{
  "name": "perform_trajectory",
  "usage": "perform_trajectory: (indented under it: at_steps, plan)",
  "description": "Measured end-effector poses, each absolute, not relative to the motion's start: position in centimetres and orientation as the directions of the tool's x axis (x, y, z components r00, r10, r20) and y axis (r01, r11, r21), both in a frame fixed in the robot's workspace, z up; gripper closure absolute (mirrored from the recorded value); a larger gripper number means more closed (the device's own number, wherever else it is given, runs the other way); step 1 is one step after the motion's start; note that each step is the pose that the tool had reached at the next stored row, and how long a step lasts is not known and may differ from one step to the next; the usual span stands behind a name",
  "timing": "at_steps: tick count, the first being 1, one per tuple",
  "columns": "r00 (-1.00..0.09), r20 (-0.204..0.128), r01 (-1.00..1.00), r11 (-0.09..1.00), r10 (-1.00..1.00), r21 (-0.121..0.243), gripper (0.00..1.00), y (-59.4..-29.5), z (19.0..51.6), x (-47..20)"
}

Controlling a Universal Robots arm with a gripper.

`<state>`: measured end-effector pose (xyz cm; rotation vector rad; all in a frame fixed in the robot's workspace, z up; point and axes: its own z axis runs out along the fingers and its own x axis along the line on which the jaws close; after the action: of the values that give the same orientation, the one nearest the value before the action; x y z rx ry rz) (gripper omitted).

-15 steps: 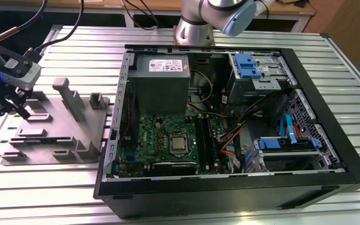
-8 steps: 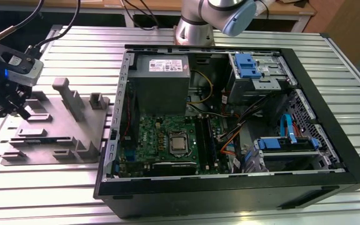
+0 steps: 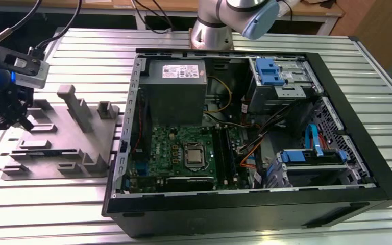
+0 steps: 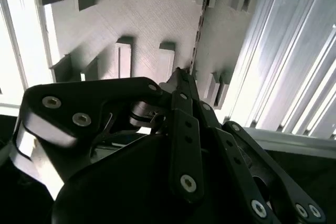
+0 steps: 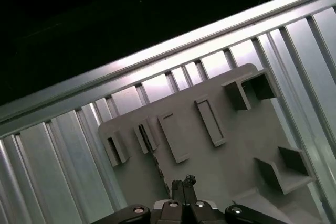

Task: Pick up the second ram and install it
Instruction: 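Pick up the second ram and move it above second insertion slot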

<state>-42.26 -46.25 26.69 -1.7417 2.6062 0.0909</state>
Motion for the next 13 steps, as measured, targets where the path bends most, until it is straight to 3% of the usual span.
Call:
perform_trajectory:
  at_steps: [13]
  plan:
    - [-0.157,-0.037,-0.987,0.155,-0.987,0.045,0.90,-46.25,26.05,-42.25]
